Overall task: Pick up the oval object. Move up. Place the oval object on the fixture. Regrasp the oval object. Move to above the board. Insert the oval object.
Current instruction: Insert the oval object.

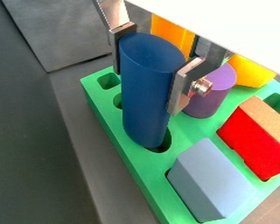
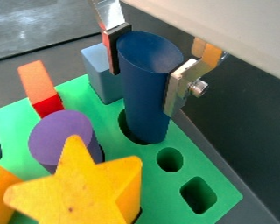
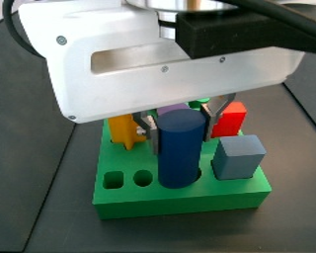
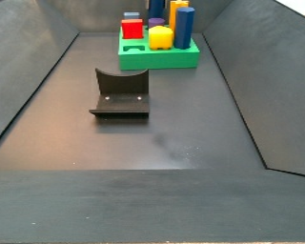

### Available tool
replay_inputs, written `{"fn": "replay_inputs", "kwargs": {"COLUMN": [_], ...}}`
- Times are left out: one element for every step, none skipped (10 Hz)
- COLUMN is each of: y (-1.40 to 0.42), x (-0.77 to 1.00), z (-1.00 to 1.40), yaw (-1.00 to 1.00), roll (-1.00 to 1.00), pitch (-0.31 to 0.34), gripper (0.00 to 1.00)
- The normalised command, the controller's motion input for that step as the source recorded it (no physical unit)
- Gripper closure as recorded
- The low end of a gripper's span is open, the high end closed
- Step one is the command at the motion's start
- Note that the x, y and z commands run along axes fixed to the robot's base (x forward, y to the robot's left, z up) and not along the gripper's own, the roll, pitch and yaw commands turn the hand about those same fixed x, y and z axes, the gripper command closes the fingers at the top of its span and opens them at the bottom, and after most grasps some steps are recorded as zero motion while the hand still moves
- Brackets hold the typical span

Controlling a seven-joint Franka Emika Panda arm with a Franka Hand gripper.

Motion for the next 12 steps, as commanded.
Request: {"fn": "replay_inputs", "kwargs": {"y": [-0.26, -0.19, 0.0, 0.03, 0.21, 0.13, 0.0, 0.0, -0.02, -0.04, 0.0, 0.01], "x": [0.14, 0.16, 0.13, 0.0, -0.05, -0.16, 0.0, 0.0, 0.33, 0.55, 0.28, 0.0], "z": [-0.44, -0.36, 0.0, 0.0, -0.23, -0.37, -0.05, -0.1, -0.1, -0.15, -0.15, 0.0], "yaw": [-0.15, -0.16, -0.07, 0.0, 0.13, 0.17, 0.0, 0.0, 0.0, 0.0, 0.0, 0.0], "roll": [0.45, 0.49, 0.0, 0.01, 0.15, 0.3, 0.0, 0.05, 0.06, 0.07, 0.04, 0.0], "pitch": [0.054, 0.05, 0.041, 0.001, 0.053, 0.061, 0.0, 0.0, 0.0, 0.0, -0.016, 0.004], "gripper": [1.0, 1.0, 1.0, 1.0, 1.0, 1.0, 1.0, 1.0, 1.0, 1.0, 1.0, 1.0]}}
